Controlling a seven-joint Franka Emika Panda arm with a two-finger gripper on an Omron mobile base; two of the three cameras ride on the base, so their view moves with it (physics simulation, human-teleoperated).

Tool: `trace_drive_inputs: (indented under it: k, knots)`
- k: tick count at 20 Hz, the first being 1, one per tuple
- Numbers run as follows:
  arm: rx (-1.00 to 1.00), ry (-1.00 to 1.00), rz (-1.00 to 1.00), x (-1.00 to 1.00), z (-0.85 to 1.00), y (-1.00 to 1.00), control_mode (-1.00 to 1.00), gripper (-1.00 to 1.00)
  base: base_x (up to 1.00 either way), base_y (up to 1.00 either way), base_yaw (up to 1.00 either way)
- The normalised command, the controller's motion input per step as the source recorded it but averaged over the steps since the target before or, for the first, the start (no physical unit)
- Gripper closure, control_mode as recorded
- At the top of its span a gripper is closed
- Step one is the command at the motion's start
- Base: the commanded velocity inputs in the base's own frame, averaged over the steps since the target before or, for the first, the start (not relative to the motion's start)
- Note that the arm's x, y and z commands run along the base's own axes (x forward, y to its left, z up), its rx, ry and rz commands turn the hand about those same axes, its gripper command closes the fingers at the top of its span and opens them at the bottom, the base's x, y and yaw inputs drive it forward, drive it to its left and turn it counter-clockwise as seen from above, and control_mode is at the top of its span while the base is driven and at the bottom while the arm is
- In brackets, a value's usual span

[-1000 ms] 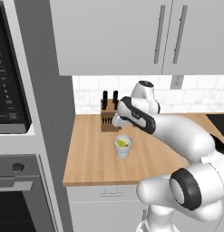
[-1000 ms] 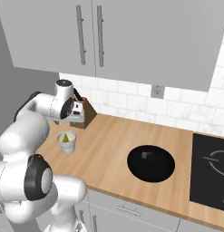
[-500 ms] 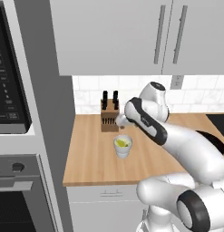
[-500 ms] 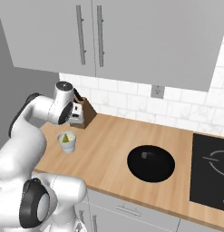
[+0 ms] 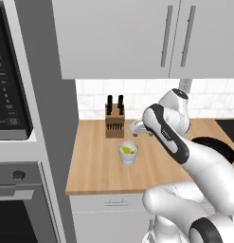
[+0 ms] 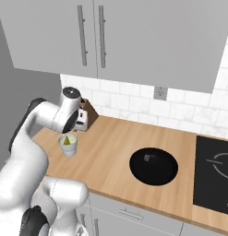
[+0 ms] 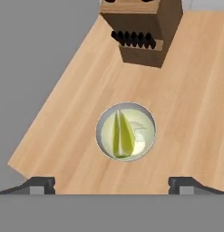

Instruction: Grab a lemon wedge from the fridge and one ice cube from the ice bowl, and put them in the glass of lemonade.

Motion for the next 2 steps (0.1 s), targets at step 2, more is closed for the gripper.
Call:
trace_drive_inputs:
  k: [2]
  knots:
    - [0.12, 0.0, -0.08, -0.54, 0.46, -0.19, -1.0, -1.0, 0.0, 0.0, 0.0]
